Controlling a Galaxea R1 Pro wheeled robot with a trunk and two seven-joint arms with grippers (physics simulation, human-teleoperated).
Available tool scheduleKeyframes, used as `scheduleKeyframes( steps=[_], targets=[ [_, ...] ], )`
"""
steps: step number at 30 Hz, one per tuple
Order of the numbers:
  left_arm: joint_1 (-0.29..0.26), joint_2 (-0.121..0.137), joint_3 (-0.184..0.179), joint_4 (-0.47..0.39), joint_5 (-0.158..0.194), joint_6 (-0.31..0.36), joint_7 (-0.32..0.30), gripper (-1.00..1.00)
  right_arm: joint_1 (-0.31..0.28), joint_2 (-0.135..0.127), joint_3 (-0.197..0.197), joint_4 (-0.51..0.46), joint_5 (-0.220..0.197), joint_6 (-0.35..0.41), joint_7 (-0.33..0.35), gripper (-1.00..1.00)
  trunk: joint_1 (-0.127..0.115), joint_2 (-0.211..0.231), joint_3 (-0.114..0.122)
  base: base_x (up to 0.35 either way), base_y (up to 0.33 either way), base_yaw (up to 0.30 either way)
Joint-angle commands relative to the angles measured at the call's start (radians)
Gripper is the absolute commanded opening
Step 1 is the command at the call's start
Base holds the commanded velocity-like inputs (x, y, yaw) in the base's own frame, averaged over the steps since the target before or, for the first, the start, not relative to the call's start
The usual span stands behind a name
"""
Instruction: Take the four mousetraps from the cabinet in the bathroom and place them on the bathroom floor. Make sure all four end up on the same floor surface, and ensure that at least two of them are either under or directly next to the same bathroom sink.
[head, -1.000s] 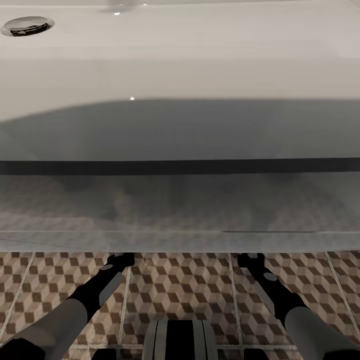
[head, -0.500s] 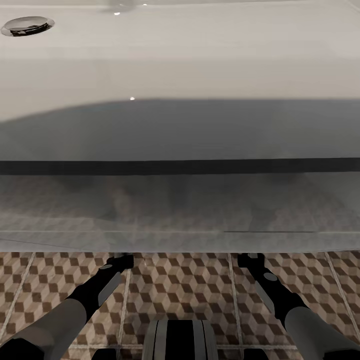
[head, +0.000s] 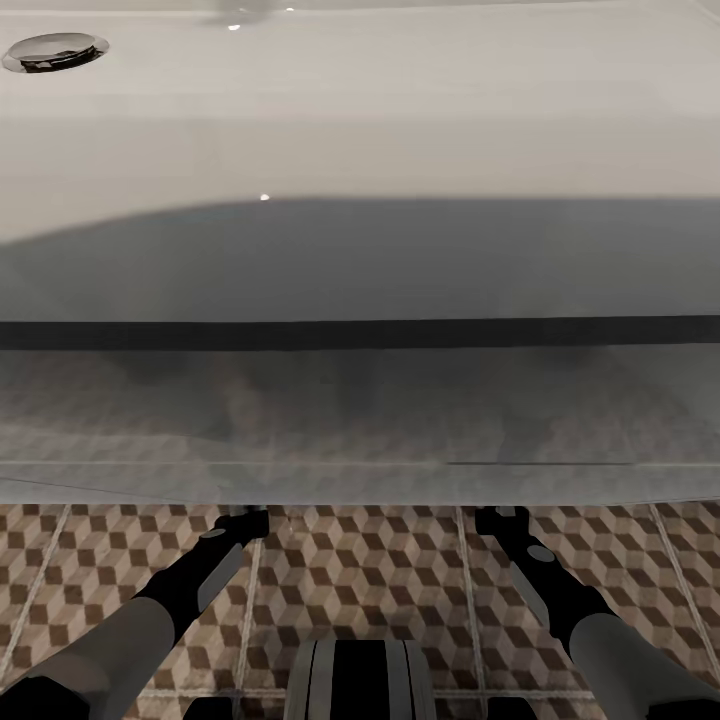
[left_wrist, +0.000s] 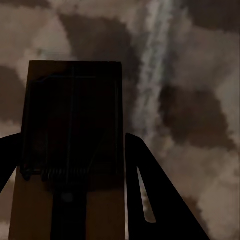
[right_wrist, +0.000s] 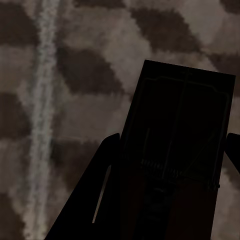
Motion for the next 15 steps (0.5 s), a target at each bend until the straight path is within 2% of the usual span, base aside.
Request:
scheduleKeyframes(
  steps=[1,8,15],
  targets=[
    [0.000,0.001,-0.009,-0.003,0.005,0.005,0.011,-1.00,-0.001,-0.001,0.005,0.001,-0.012,-0.004,0.005,-1.00,0.000,0.000,-0.001,0.000,0.000,0.000],
    [-0.001,0.005,-0.009,-0.005,0.005,-0.002,0.011,-1.00,-0.001,-0.001,0.005,0.001,-0.011,-0.004,0.005,-1.00,0.000,0.000,-0.001,0.000,0.000,0.000],
    [-0.001,0.005,-0.009,-0.006,0.005,-0.045,0.011,-1.00,-0.001,-0.001,0.005,0.001,-0.012,-0.004,0.005,-1.00,0.000,0.000,-0.001,0.000,0.000,0.000]
  ],
)
